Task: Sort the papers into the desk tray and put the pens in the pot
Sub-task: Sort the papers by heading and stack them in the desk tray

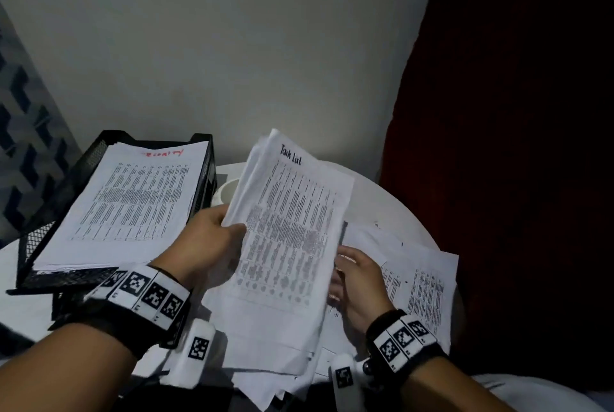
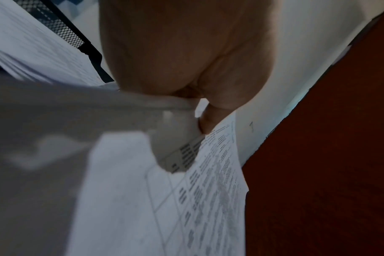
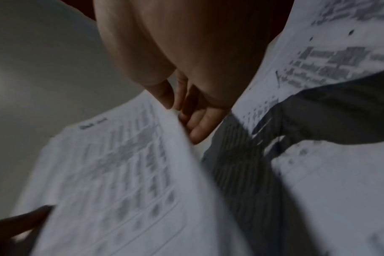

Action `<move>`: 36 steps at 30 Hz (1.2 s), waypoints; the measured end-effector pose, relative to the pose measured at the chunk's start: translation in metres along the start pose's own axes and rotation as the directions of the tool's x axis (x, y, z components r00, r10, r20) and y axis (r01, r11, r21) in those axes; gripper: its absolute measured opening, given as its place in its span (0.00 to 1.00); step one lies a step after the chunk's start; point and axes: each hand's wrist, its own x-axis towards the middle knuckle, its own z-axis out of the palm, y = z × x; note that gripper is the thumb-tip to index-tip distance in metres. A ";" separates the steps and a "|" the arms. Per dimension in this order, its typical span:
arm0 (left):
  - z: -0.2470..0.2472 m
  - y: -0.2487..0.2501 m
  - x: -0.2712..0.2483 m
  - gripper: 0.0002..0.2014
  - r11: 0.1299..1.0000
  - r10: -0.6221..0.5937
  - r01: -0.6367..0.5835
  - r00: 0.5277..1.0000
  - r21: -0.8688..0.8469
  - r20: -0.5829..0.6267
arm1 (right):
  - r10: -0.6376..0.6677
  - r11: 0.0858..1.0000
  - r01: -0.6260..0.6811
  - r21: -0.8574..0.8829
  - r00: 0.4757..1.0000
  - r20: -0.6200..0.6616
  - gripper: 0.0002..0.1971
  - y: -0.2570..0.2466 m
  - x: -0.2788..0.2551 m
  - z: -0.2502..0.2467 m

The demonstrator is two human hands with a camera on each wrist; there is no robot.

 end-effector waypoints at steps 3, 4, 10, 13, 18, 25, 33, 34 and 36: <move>-0.009 0.004 0.008 0.06 0.997 0.044 -0.037 0.993 0.061 -0.109 | -0.001 0.995 -0.022 -0.095 0.971 -0.240 0.09 0.006 0.029 -0.025; -0.013 0.005 0.010 0.06 0.994 0.065 -0.053 0.989 0.096 -0.130 | -0.001 0.982 -0.059 -0.181 0.950 -0.314 0.06 0.007 0.039 -0.035; -0.024 0.005 0.017 0.07 0.972 0.128 -0.093 0.979 0.215 -0.157 | 0.175 0.915 -0.315 -0.254 0.874 -0.453 0.09 0.029 0.088 -0.071; -0.024 0.004 0.019 0.08 0.954 0.155 -0.108 0.976 0.280 -0.152 | 0.163 0.891 -0.329 -0.312 0.874 -0.457 0.10 0.024 0.098 -0.064; -0.027 0.001 0.024 0.10 0.950 0.150 -0.099 0.976 0.296 -0.155 | 0.076 0.798 -0.303 -0.521 0.908 -0.412 0.16 0.005 0.108 -0.054; -0.028 0.003 0.025 0.10 0.949 0.142 -0.093 0.979 0.301 -0.145 | -0.216 0.775 -0.105 -0.623 0.883 -0.418 0.14 -0.005 0.095 -0.058; -0.035 0.005 0.024 0.05 0.938 0.151 -0.074 0.967 0.338 -0.206 | -0.372 0.898 0.169 -0.406 0.783 -0.499 0.07 -0.053 0.062 -0.055; -0.037 0.004 0.025 0.05 0.926 0.168 -0.075 0.960 0.371 -0.226 | -0.404 0.896 0.227 -0.383 0.774 -0.487 0.06 -0.059 0.057 -0.054; -0.039 0.005 0.025 0.08 0.907 0.193 -0.072 0.947 0.415 -0.257 | -0.463 0.880 0.335 -0.337 0.763 -0.451 0.05 -0.072 0.044 -0.051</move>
